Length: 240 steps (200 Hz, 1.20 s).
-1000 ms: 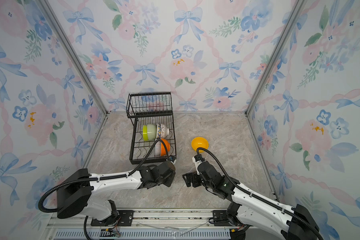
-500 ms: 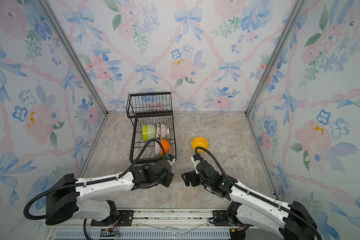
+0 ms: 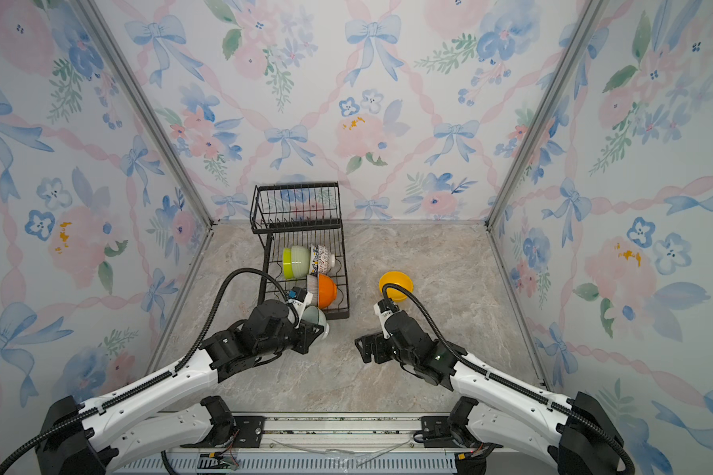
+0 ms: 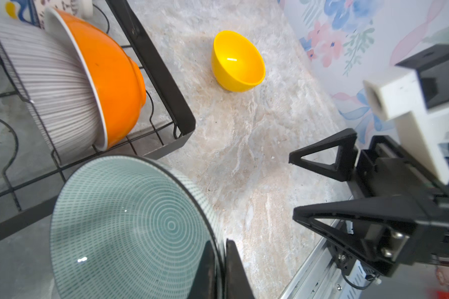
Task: Load bowls into a dish rack
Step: Place the bowl in the dish rack.
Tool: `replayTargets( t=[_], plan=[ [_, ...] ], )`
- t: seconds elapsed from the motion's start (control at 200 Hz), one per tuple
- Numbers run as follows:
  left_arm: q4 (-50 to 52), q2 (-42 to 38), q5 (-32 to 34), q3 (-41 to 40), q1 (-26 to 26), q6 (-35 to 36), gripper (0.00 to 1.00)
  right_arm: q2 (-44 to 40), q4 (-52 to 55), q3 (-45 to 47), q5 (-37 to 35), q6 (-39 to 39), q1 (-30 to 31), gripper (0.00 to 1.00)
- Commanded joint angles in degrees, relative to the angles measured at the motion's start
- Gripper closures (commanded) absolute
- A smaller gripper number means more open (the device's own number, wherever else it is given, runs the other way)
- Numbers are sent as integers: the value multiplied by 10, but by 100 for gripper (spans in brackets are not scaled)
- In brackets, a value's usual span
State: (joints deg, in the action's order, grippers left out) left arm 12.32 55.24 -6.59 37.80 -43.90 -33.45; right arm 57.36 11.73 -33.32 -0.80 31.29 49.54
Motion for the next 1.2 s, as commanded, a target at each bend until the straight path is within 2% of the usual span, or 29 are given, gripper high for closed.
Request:
replayTargets(
  t=[0.0, 0.15, 0.31, 0.475, 0.615, 0.985, 1.195],
  plan=[
    [-40, -23, -49, -7, 36, 8, 100, 11, -4, -28, 6, -13, -5, 4],
    [-67, -53, -95, -24, 100, 1, 100, 26, -5, -46, 11, -20, -5, 4],
    [-116, -72, -170, -47, 196, -19, 100, 43, -1, -70, 14, -30, -5, 4],
    [-172, -68, -243, -68, 290, -49, 100, 64, -4, -94, 16, -36, -5, 4],
    [-228, -49, -285, -85, 340, -72, 100, 83, -10, -108, 18, -40, -5, 4],
    [-372, 45, -342, -96, 363, -110, 100, 112, -29, -126, 17, -45, -5, 4],
    [-414, 94, -358, -89, 365, -113, 100, 120, -37, -138, 17, -51, -6, 4]
  ],
)
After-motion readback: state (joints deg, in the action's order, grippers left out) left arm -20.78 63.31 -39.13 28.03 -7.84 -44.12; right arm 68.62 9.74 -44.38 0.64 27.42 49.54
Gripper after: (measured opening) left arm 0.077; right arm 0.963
